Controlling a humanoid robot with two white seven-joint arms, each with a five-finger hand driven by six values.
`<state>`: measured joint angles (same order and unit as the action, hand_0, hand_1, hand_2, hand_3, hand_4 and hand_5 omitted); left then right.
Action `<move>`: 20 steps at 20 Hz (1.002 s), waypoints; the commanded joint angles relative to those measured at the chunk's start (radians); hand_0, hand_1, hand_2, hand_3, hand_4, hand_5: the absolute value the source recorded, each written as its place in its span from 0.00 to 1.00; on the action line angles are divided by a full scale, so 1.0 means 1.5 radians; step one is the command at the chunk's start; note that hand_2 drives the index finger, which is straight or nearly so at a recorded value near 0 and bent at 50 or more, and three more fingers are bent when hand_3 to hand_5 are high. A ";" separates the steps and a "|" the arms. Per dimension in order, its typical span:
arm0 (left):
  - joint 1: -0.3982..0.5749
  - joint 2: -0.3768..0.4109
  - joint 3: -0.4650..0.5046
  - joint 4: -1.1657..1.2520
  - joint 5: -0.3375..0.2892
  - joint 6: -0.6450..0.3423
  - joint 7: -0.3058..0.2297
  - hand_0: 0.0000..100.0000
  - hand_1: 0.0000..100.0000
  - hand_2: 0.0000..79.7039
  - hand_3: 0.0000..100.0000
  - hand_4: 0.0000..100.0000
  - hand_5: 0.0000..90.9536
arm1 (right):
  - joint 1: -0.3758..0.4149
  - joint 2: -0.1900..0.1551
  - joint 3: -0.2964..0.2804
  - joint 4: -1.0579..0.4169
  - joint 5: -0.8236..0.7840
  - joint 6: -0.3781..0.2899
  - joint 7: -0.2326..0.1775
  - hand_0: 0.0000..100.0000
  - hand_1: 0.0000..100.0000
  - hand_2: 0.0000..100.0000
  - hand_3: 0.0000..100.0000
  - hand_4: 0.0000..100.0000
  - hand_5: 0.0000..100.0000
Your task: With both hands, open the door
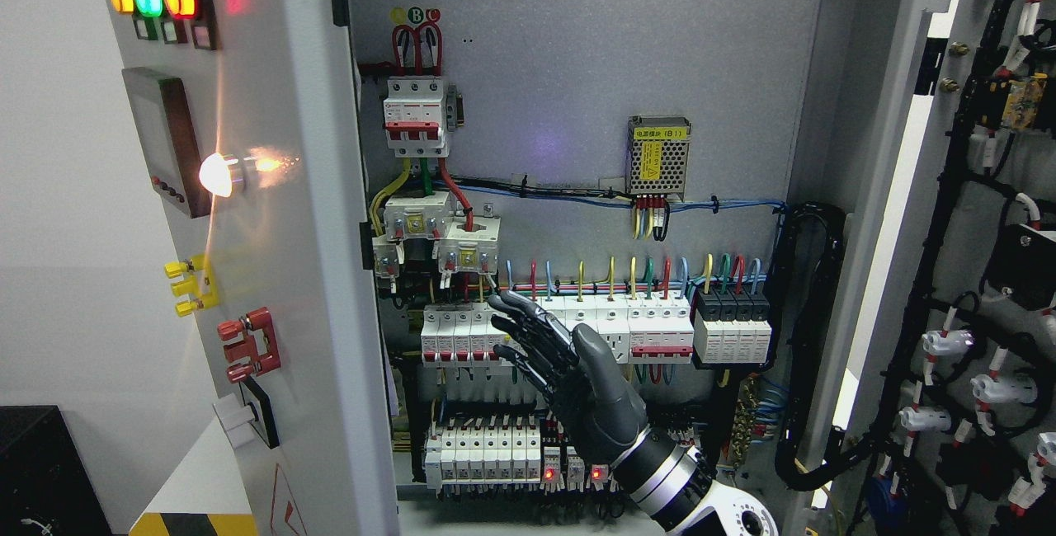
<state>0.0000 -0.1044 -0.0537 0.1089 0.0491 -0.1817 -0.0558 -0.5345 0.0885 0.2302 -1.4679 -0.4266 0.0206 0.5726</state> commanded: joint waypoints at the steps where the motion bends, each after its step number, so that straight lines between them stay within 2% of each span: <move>1: -0.002 0.000 0.000 0.000 0.000 -0.001 -0.001 0.00 0.00 0.00 0.00 0.00 0.00 | 0.040 -0.024 0.087 -0.071 -0.002 0.000 0.002 0.19 0.00 0.00 0.00 0.00 0.00; 7: -0.002 0.000 0.000 0.000 0.000 -0.001 -0.001 0.00 0.00 0.00 0.00 0.00 0.00 | 0.066 -0.034 0.131 -0.094 -0.002 0.000 0.002 0.19 0.00 0.00 0.00 0.00 0.00; 10: -0.002 0.000 0.000 0.000 0.000 -0.001 -0.001 0.00 0.00 0.00 0.00 0.00 0.00 | 0.085 -0.049 0.145 -0.097 -0.003 0.000 0.002 0.19 0.00 0.00 0.00 0.00 0.00; 15: -0.002 0.000 0.000 0.000 0.000 0.000 -0.001 0.00 0.00 0.00 0.00 0.00 0.00 | 0.102 -0.051 0.171 -0.124 -0.031 0.001 0.001 0.19 0.00 0.00 0.00 0.00 0.00; 20: -0.002 0.000 0.000 0.000 0.000 0.000 0.000 0.00 0.00 0.00 0.00 0.00 0.00 | 0.115 -0.053 0.174 -0.131 -0.031 0.001 0.002 0.19 0.00 0.00 0.00 0.00 0.00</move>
<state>0.0000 -0.1044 -0.0537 0.1089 0.0491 -0.1817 -0.0560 -0.3882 0.0215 0.4232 -1.6084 -0.4599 0.0200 0.5749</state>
